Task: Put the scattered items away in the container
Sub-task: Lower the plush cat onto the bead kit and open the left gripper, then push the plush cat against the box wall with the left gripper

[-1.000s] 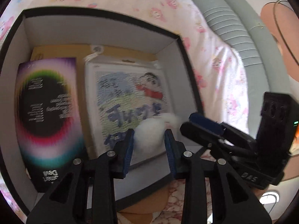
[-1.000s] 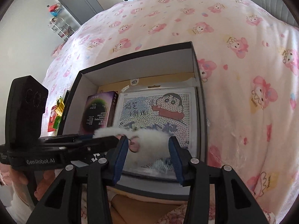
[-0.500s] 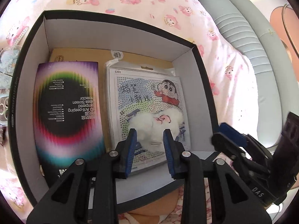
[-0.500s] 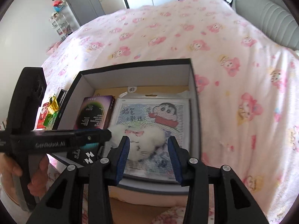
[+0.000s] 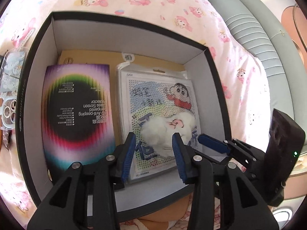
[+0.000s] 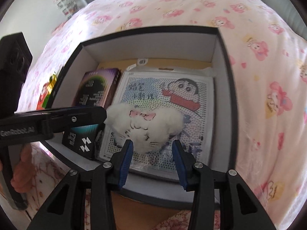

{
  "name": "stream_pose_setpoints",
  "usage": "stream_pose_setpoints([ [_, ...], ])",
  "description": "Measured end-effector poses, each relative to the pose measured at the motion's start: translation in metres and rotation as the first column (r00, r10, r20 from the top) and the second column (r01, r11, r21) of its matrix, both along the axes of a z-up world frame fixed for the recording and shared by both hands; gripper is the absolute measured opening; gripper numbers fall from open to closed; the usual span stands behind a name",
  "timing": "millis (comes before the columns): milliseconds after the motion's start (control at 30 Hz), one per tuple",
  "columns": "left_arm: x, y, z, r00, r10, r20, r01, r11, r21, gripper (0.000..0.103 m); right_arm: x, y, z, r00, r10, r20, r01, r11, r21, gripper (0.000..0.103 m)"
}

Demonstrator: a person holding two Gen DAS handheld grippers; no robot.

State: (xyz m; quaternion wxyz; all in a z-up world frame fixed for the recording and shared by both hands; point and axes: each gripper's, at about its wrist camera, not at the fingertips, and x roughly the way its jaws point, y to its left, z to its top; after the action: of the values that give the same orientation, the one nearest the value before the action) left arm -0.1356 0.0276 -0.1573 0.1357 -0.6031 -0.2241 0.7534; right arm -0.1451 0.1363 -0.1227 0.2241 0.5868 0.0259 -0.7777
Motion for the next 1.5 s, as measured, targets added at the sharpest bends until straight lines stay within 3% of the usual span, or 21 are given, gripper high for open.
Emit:
stream_pose_setpoints([
  [100, -0.002, -0.001, -0.004, 1.000, 0.007, 0.021, -0.008, 0.999, 0.047, 0.040, -0.011, 0.000, -0.009, 1.000, 0.005, 0.022, -0.004, 0.999, -0.032, 0.039],
  [167, -0.004, 0.002, -0.002, 1.000, 0.006, 0.006, -0.007, 0.999, 0.033, 0.040, -0.019, 0.001, -0.010, 1.000, 0.003, 0.025, -0.001, 0.997, -0.074, 0.039],
  [267, -0.003, 0.008, -0.001, 1.000, 0.002, -0.006, -0.002, 1.000, -0.031, 0.040, -0.024, 0.003, 0.000, 0.996, -0.022, -0.081, 0.015, 0.996, -0.092, 0.039],
  [333, -0.004, 0.006, -0.004, 1.000, 0.010, 0.005, -0.010, 0.999, -0.036, 0.040, -0.020, 0.011, 0.006, 0.990, -0.059, -0.128, 0.039, 0.988, -0.150, 0.039],
  [433, -0.005, 0.005, -0.007, 1.000, 0.018, 0.016, -0.018, 0.999, -0.032, 0.040, -0.020, 0.023, 0.004, 0.996, -0.075, -0.043, 0.061, 0.961, -0.271, 0.039],
  [533, -0.008, 0.014, -0.012, 0.999, -0.025, 0.022, 0.026, 0.999, -0.044, 0.041, -0.031, 0.023, 0.017, 0.994, -0.060, -0.088, 0.041, 0.977, -0.210, 0.039],
  [633, -0.016, 0.026, -0.029, 0.994, -0.066, 0.082, 0.069, 0.997, -0.044, 0.041, -0.039, 0.030, 0.028, 0.982, -0.109, -0.153, 0.086, 0.985, -0.148, 0.039],
  [767, -0.015, 0.036, -0.027, 0.993, -0.090, 0.070, 0.095, 0.993, -0.067, 0.041, -0.031, 0.052, 0.015, 0.986, -0.157, -0.049, 0.138, 0.952, -0.274, 0.039],
  [933, -0.048, 0.047, -0.022, 0.989, -0.122, 0.088, 0.134, 0.981, -0.140, 0.041, -0.014, 0.046, 0.020, 0.993, -0.089, -0.081, 0.069, 0.973, -0.221, 0.039],
  [1033, -0.071, 0.054, -0.016, 0.988, -0.138, 0.067, 0.148, 0.972, -0.183, 0.041, -0.025, 0.044, 0.015, 0.994, -0.072, -0.076, 0.059, 0.984, -0.169, 0.038],
  [1167, -0.074, 0.050, -0.017, 0.992, -0.116, 0.041, 0.120, 0.987, -0.108, 0.041, -0.035, 0.040, 0.016, 0.997, -0.038, -0.070, 0.028, 0.990, -0.140, 0.038],
  [1500, -0.073, 0.003, -0.023, 0.999, 0.023, 0.046, -0.016, 0.991, -0.133, 0.041, -0.082, 0.008, 0.008, 0.998, -0.054, -0.028, 0.050, 0.989, -0.141, 0.038],
])
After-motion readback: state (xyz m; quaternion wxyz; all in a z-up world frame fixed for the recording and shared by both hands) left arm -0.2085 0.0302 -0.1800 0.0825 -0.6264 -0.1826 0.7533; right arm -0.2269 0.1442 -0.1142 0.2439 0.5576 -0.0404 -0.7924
